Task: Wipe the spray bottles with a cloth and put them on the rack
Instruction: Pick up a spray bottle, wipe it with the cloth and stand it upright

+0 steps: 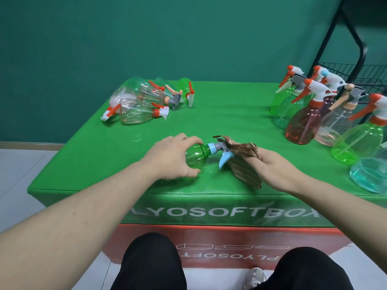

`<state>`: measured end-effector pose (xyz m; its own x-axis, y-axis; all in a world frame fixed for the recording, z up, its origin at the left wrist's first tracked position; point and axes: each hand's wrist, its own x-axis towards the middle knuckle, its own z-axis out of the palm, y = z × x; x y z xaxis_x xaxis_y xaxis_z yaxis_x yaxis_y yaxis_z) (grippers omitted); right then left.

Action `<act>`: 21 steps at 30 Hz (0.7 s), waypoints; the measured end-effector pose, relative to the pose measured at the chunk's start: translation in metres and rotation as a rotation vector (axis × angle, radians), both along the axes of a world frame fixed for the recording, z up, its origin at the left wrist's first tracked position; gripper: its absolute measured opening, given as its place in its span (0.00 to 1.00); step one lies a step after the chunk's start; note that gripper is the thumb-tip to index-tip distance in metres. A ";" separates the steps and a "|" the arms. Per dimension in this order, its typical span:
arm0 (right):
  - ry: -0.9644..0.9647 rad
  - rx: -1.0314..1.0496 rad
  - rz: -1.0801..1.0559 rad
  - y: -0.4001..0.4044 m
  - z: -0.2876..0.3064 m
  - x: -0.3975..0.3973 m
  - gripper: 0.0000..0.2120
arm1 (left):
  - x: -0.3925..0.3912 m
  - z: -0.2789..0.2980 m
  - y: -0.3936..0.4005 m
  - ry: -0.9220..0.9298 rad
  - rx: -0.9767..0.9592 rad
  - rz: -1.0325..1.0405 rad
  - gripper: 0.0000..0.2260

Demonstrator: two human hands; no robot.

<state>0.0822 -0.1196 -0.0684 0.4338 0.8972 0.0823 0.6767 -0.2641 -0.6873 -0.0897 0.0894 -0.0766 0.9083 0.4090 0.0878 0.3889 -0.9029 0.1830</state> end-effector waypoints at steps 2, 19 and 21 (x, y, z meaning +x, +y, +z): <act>-0.153 -0.036 0.093 -0.011 0.000 0.003 0.14 | 0.000 0.000 0.000 -0.004 0.000 -0.003 0.38; -0.588 -0.405 0.204 0.051 0.007 0.010 0.27 | -0.001 -0.009 0.003 -0.065 0.035 -0.025 0.36; -0.547 -0.407 0.184 0.058 0.006 0.012 0.26 | 0.000 -0.009 0.002 -0.064 0.047 -0.034 0.36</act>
<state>0.0943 -0.0613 -0.0627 0.2638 0.9580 -0.1125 0.9553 -0.2756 -0.1069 -0.0900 0.0910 -0.0861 0.9135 0.3722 0.1642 0.3469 -0.9236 0.1633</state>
